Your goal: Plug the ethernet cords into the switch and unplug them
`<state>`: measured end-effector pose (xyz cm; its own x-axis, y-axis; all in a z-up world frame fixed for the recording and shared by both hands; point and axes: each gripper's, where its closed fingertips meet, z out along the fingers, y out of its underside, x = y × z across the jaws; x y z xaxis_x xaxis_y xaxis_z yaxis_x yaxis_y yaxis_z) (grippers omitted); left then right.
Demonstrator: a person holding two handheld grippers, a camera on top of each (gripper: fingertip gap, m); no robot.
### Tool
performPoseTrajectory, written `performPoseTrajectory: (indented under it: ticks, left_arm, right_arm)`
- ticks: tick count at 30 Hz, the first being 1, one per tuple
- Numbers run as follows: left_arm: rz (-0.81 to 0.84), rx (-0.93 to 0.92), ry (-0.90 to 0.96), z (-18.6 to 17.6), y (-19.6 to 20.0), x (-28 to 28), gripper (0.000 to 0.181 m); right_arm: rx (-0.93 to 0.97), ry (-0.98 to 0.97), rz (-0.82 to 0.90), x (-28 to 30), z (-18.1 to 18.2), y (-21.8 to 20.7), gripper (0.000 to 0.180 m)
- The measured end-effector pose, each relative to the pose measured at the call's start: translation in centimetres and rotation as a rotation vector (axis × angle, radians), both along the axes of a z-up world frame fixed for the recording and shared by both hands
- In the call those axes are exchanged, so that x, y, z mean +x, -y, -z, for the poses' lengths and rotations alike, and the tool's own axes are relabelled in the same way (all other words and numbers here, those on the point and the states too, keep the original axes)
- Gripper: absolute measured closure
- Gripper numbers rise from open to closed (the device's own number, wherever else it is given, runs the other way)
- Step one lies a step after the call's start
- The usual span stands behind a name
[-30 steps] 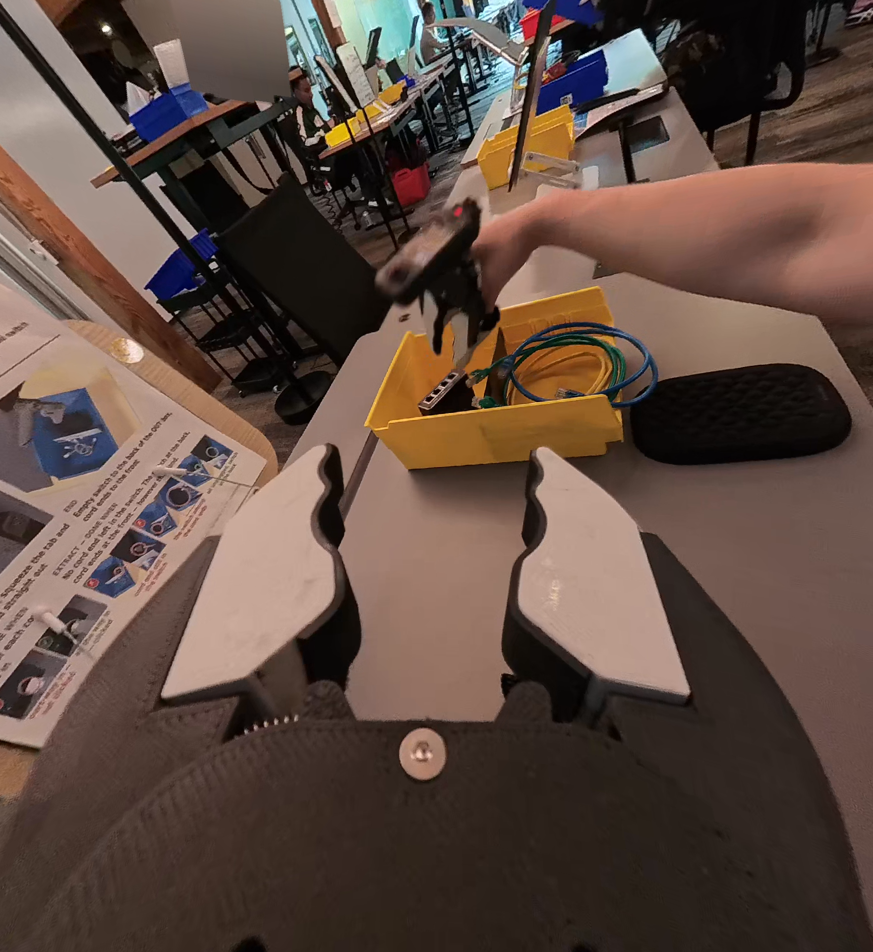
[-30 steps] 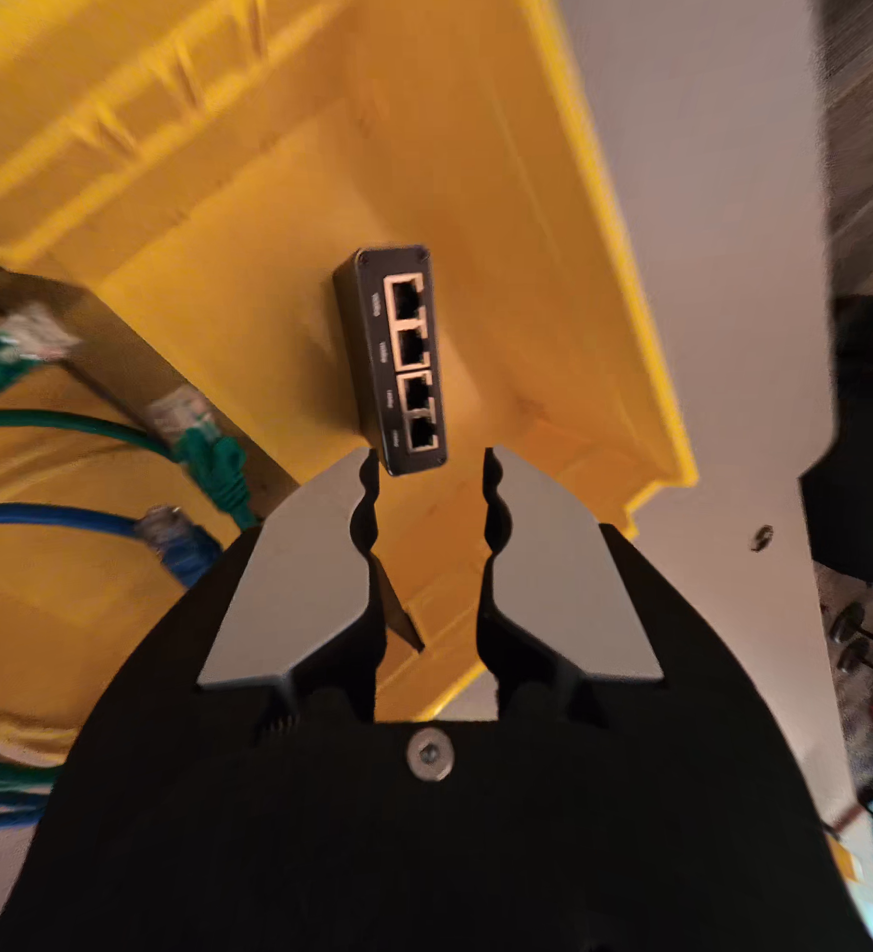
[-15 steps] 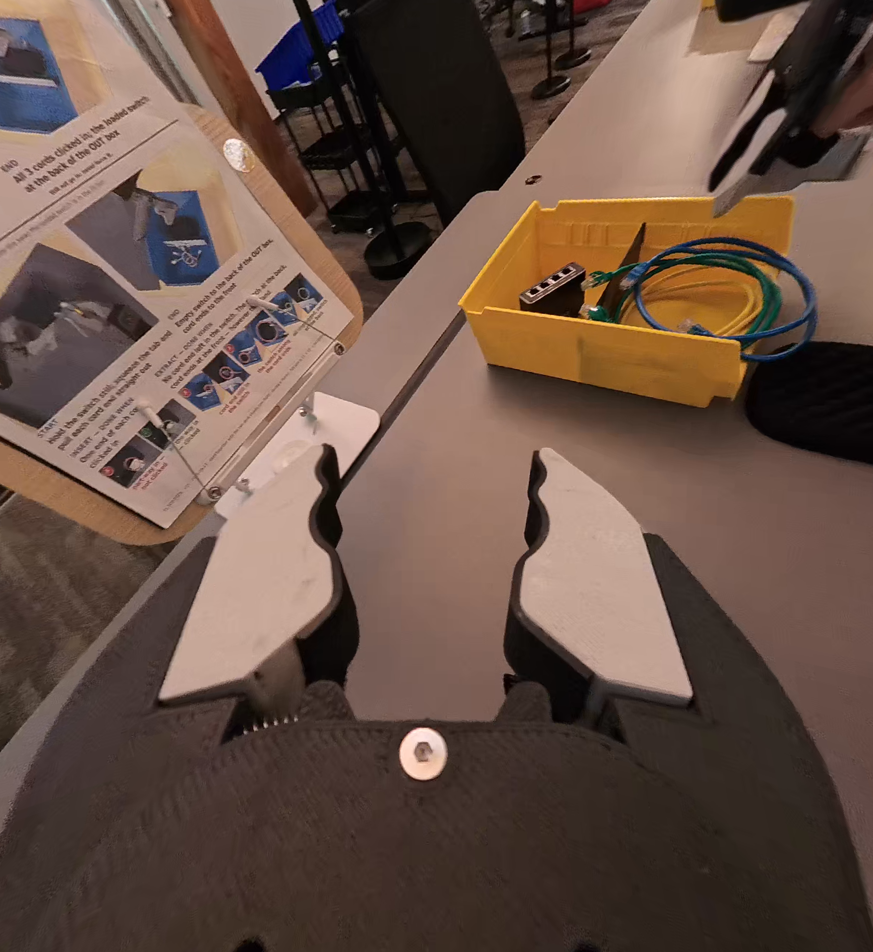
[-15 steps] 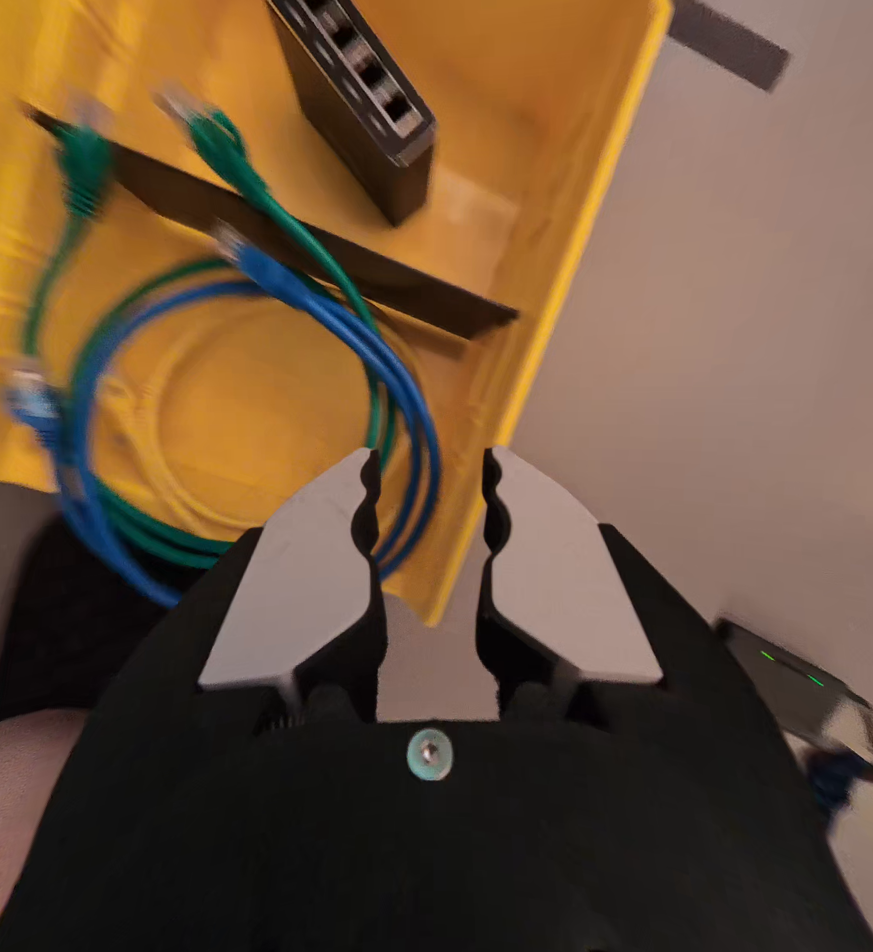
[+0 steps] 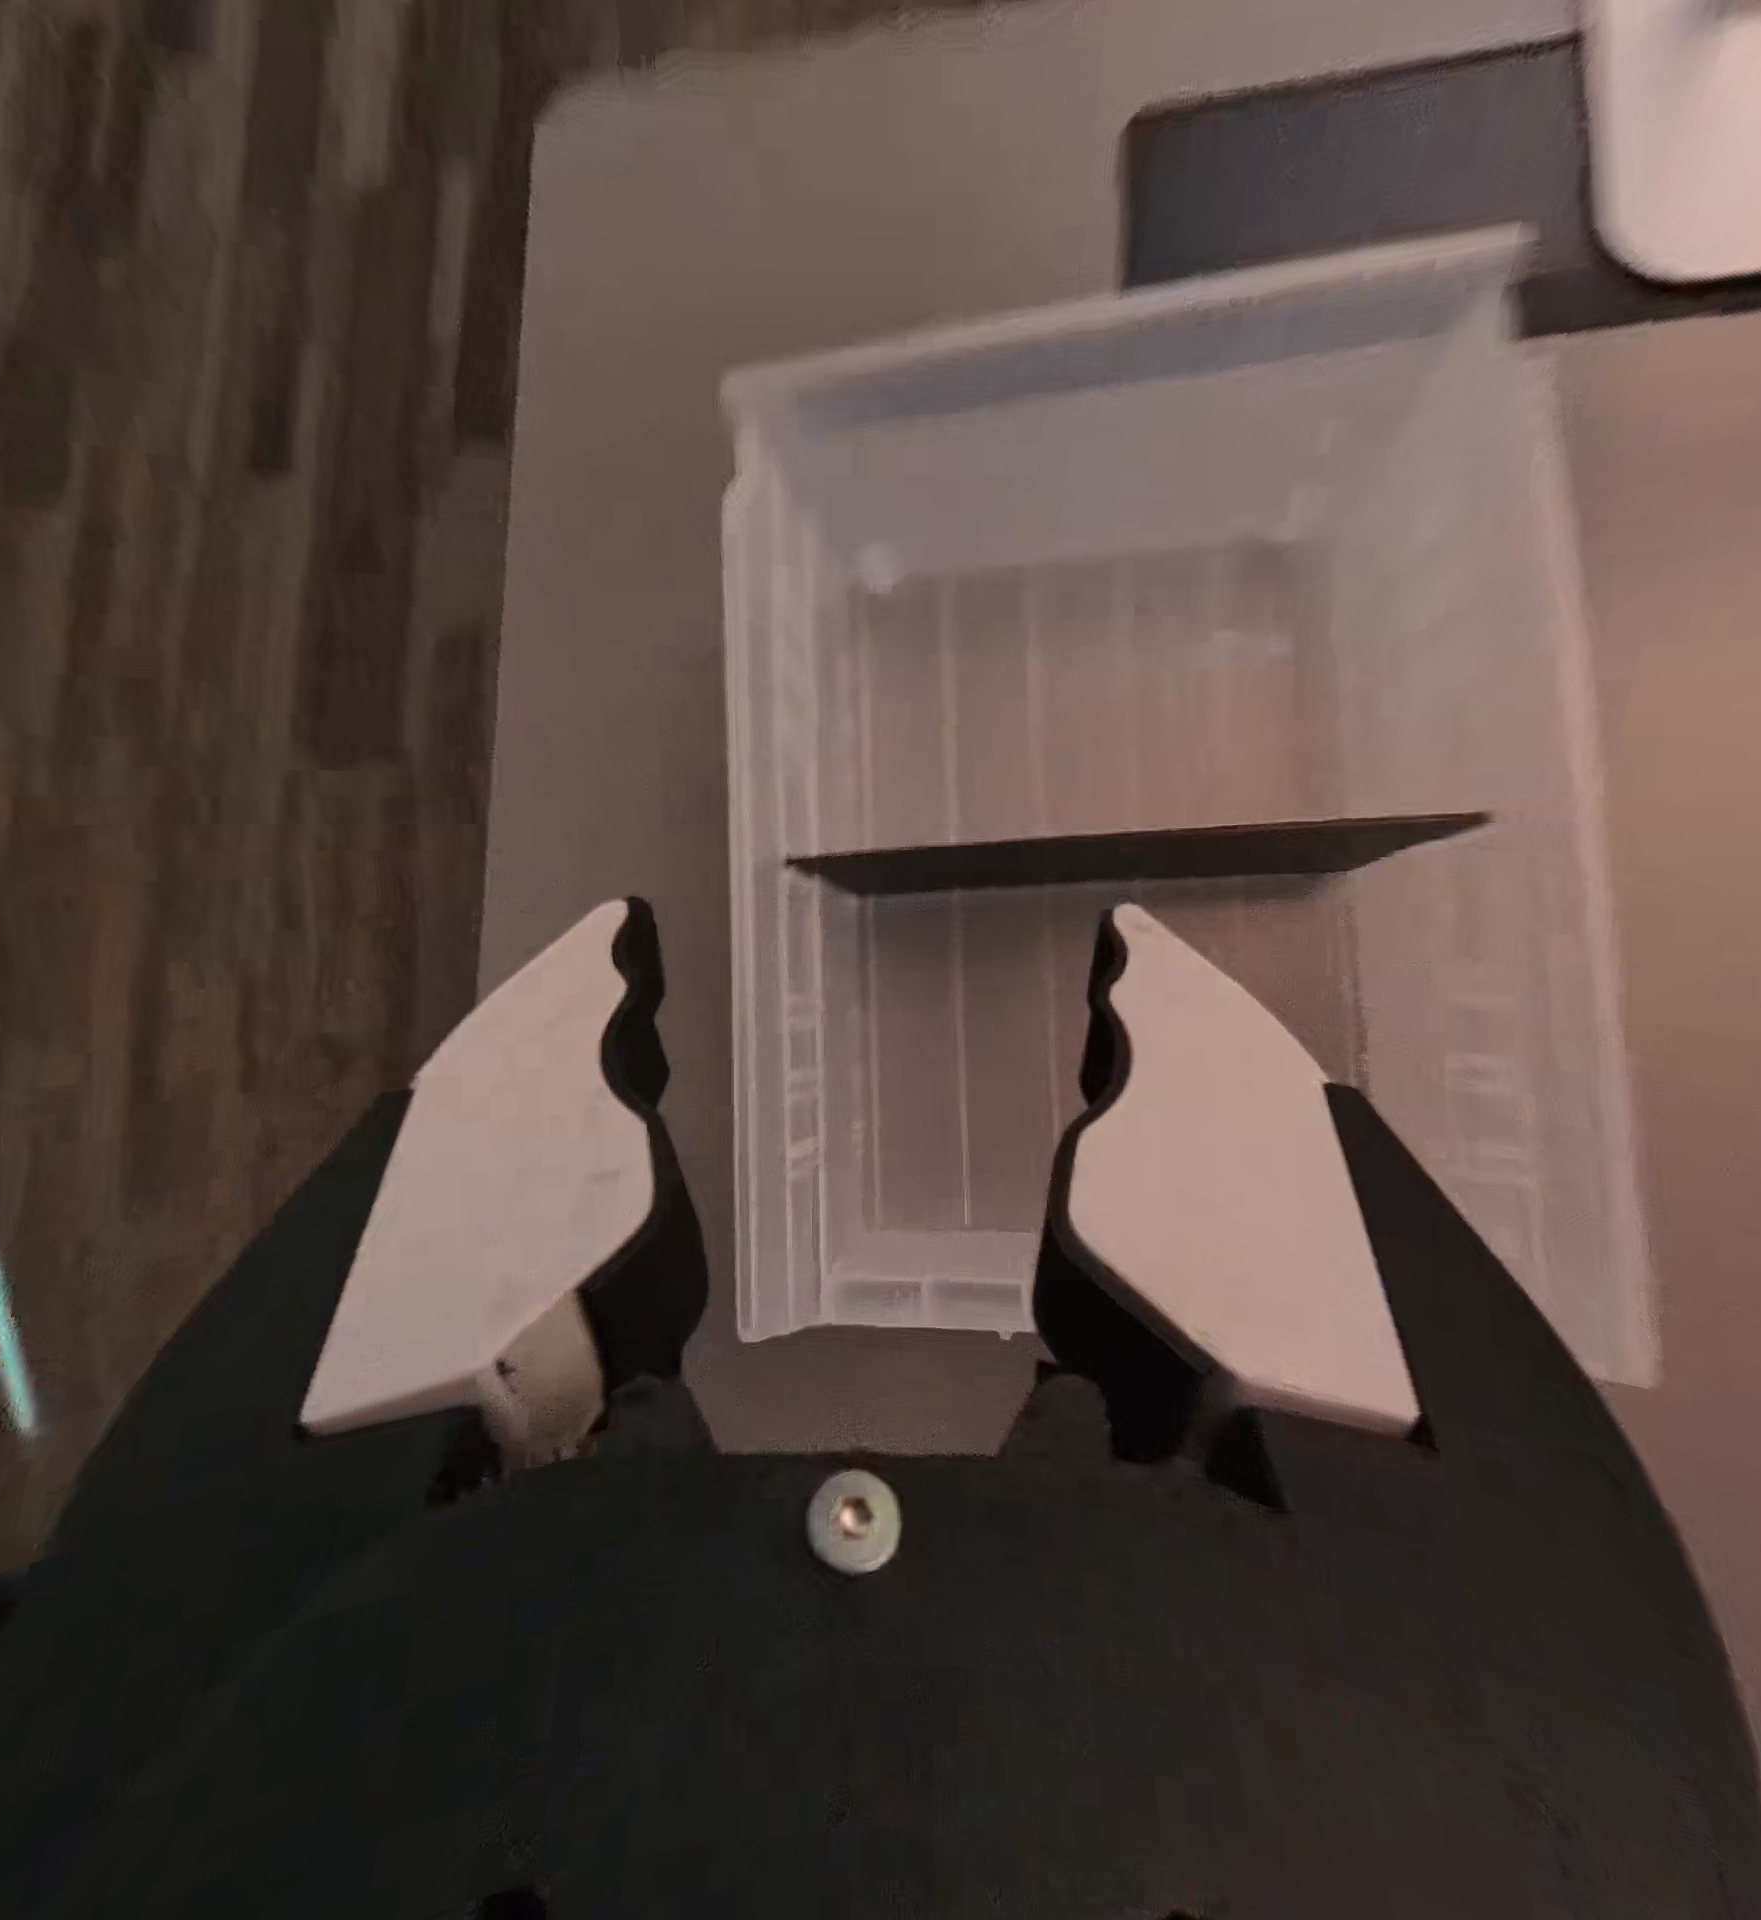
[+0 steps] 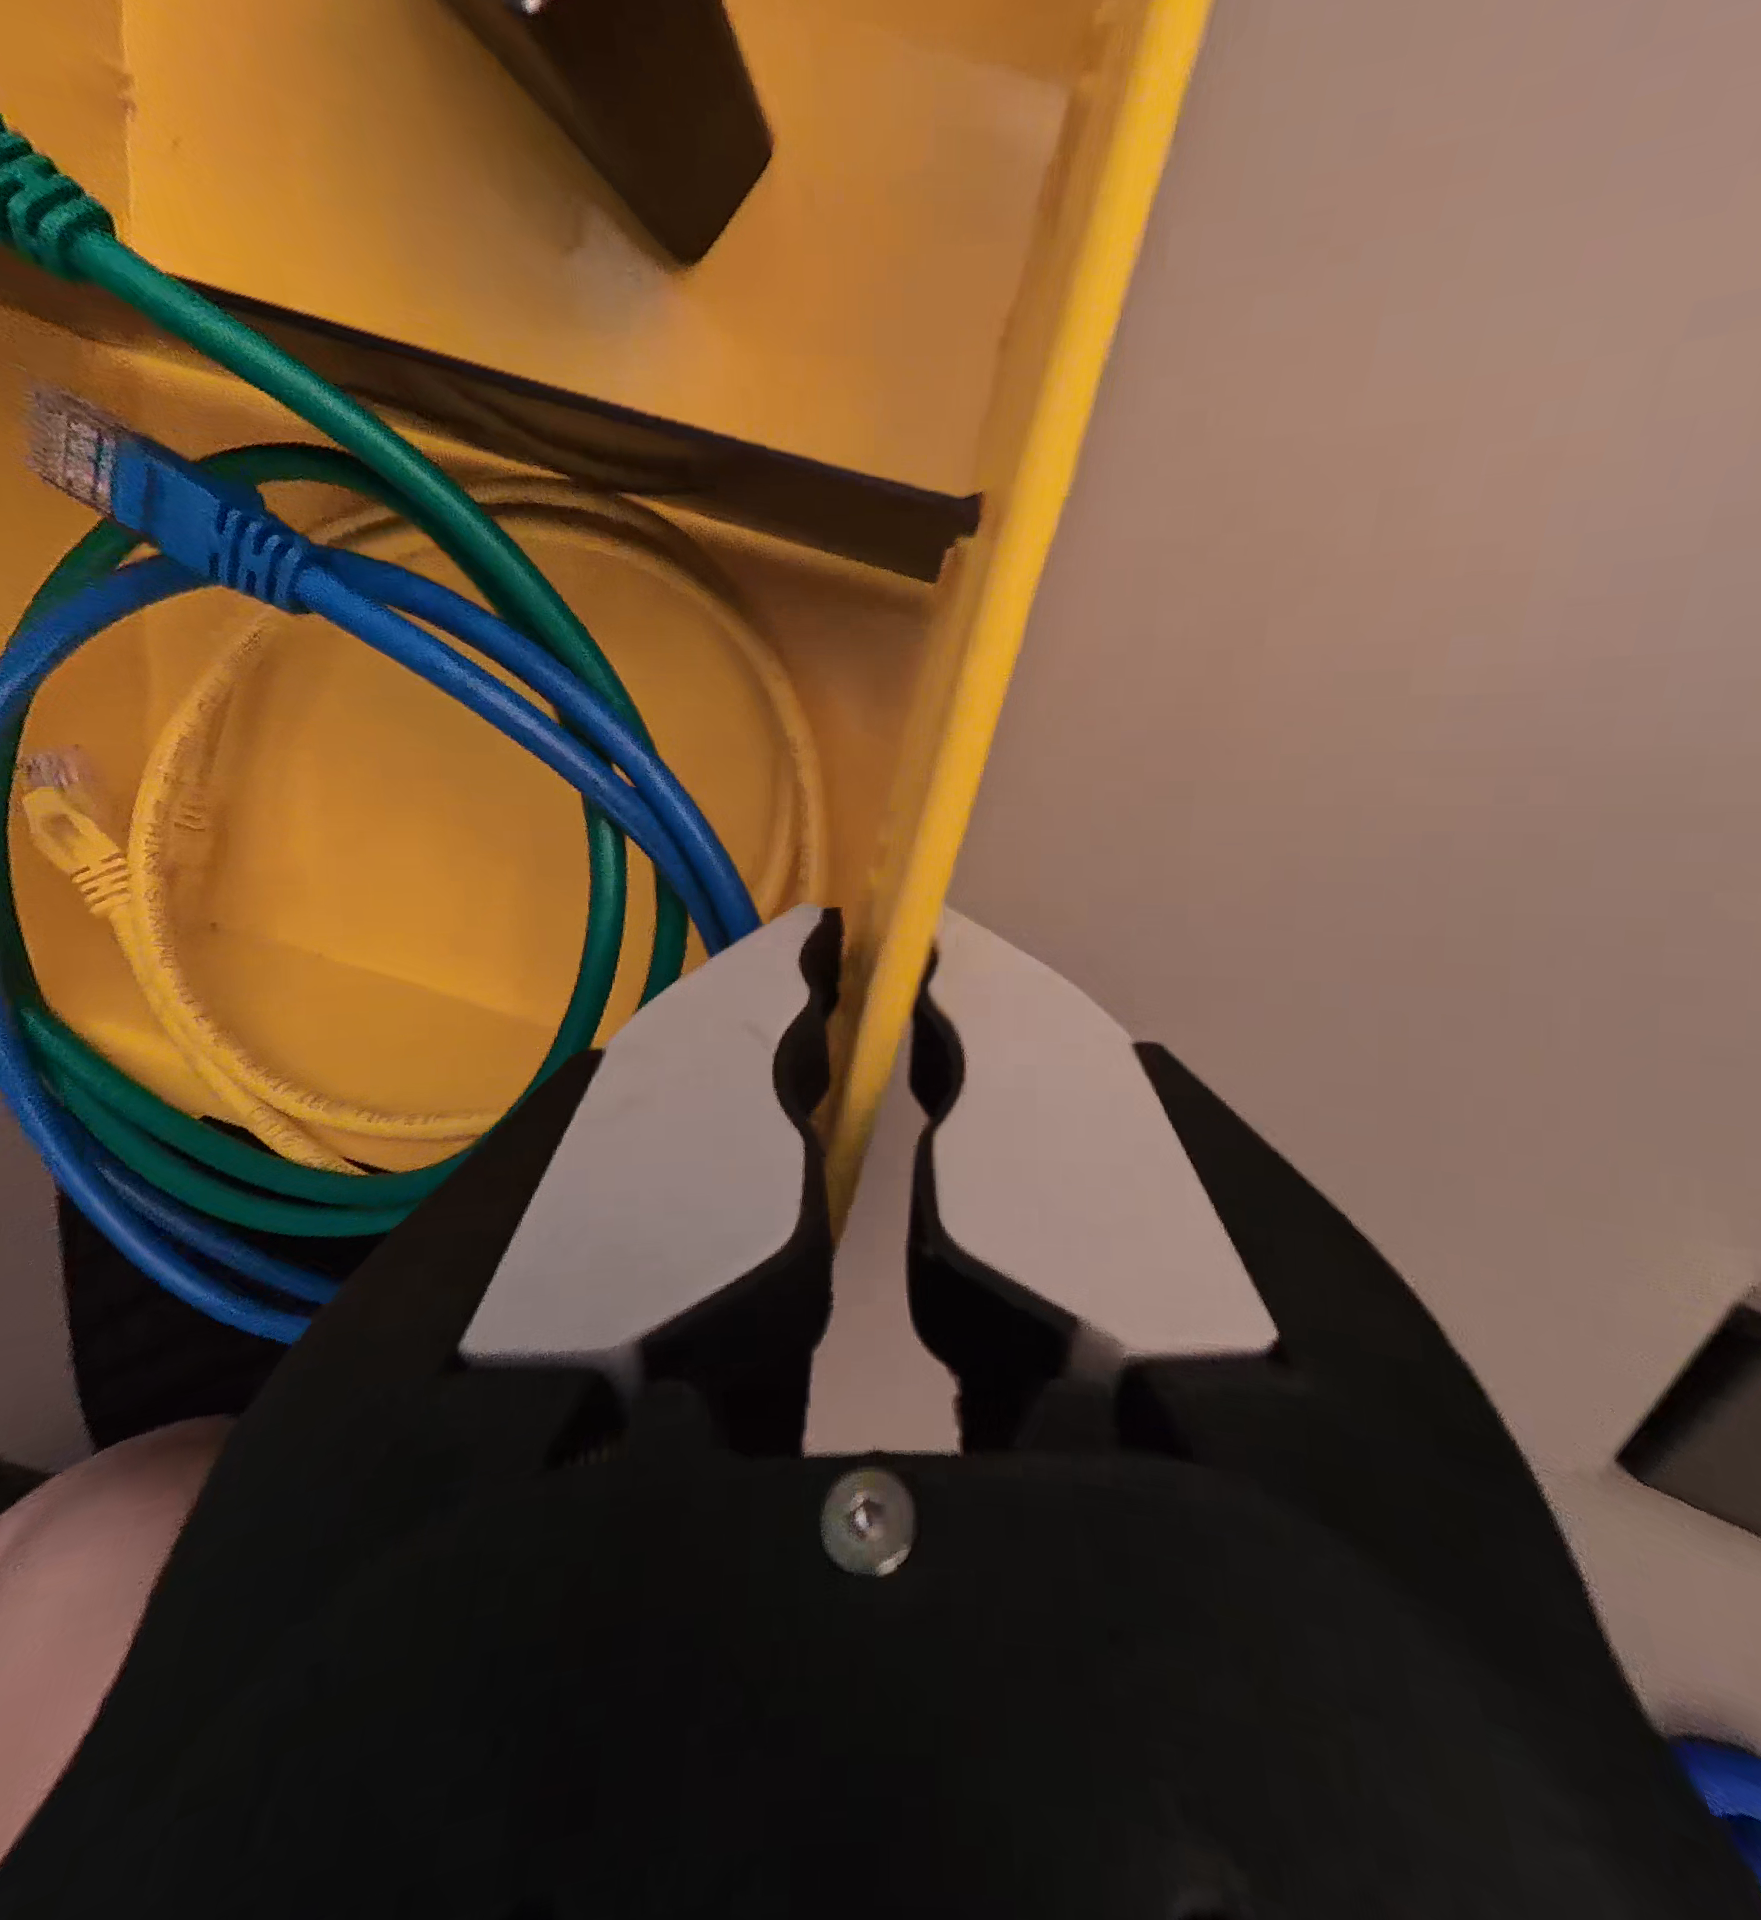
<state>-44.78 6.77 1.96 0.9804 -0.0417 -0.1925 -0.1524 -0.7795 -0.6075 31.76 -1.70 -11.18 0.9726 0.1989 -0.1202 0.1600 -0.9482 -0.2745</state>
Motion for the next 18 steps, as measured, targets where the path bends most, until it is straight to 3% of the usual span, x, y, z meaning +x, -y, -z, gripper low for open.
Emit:
performPoseTrajectory:
  ticks: [1, 6, 10, 14, 18]
  left_arm:
    - [-0.053, -0.051, 0.039, 1.5, 0.1, -1.3, 0.098]
    - [-0.163, -0.303, 0.166, 8.2, 0.9, -5.4, 0.097]
    - [-0.149, -0.453, 0.255, 11.3, 2.3, -5.9, 0.119]
    - [-0.077, -0.586, 0.36, 13.0, 3.5, -4.2, 0.171]
    - [0.011, -0.744, 0.178, 13.9, 4.5, -3.3, 0.172]
  right_arm:
    - [-0.027, -0.002, 0.009, -0.1, 0.4, 0.1, 0.171]
    - [-0.106, -0.011, 0.085, -0.2, 1.0, 0.2, 0.173]
    - [-0.136, 0.047, 0.063, -0.5, 1.1, 0.4, 0.173]
    - [-0.166, -0.028, 0.008, -3.5, 1.0, 0.3, 0.171]
    - [-0.214, 0.005, -0.053, -6.6, 0.9, -0.6, 0.172]
